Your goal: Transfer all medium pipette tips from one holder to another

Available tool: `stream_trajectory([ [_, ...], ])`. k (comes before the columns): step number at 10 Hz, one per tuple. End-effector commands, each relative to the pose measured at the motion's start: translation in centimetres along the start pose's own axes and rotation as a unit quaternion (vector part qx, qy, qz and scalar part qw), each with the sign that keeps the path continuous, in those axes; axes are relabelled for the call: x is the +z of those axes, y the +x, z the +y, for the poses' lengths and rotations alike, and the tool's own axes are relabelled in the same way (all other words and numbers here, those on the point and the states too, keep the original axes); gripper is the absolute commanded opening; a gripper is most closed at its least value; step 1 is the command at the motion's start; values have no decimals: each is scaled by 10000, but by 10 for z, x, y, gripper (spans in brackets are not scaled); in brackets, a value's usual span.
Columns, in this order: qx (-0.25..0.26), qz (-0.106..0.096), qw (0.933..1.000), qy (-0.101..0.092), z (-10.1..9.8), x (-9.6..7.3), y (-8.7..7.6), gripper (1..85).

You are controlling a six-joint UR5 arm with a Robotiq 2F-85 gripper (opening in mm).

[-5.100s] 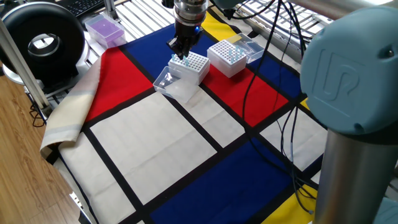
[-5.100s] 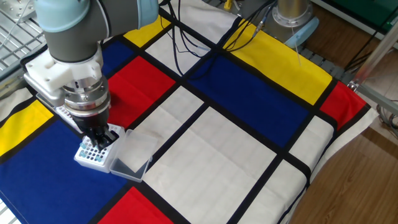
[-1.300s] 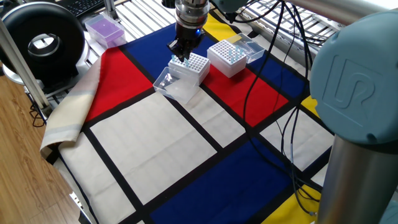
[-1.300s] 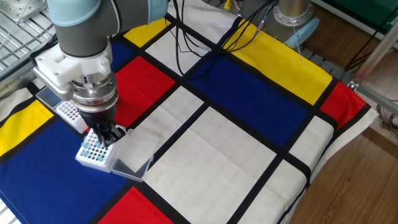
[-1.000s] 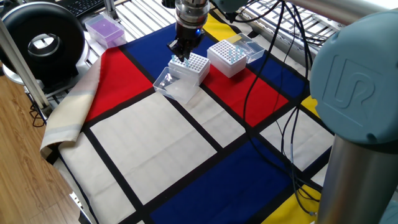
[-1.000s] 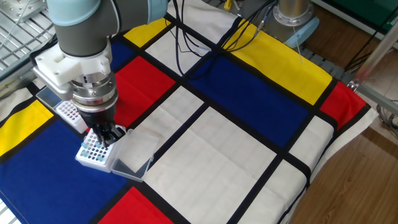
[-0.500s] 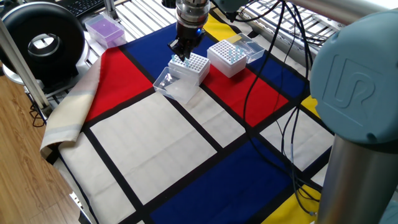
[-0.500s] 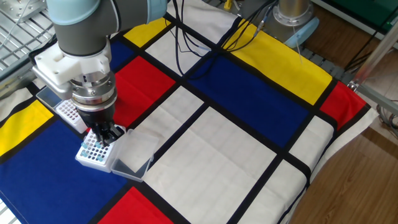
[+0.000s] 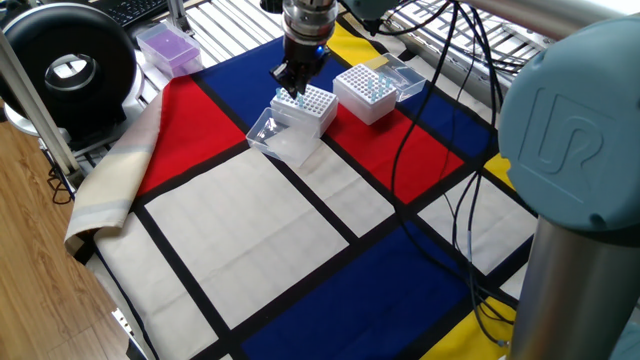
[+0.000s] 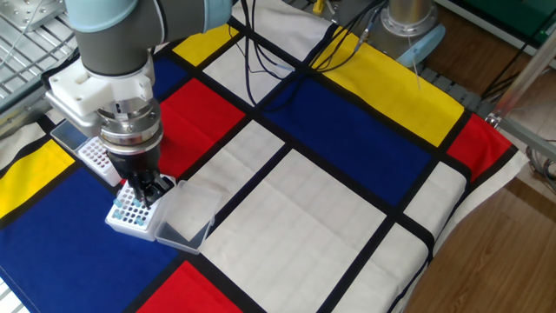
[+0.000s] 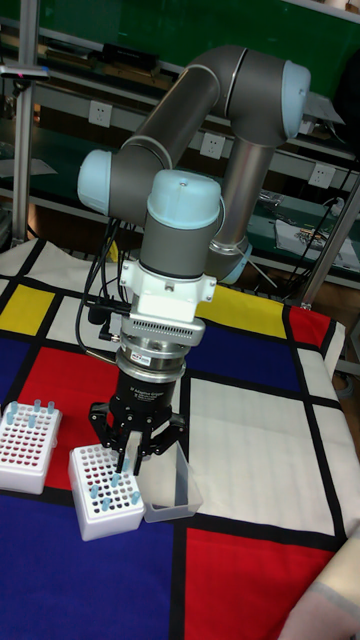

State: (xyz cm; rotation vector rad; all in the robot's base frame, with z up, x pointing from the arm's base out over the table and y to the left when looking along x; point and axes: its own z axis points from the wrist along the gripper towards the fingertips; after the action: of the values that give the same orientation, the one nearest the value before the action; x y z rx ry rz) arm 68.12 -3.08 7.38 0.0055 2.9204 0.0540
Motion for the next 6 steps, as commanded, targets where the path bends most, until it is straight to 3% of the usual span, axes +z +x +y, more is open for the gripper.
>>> stream_trajectory([
  [1, 25, -7, 10000, -27, -1, 1, 2, 257],
  [6, 35, 31, 10000, 33, -5, 3, 6, 233],
])
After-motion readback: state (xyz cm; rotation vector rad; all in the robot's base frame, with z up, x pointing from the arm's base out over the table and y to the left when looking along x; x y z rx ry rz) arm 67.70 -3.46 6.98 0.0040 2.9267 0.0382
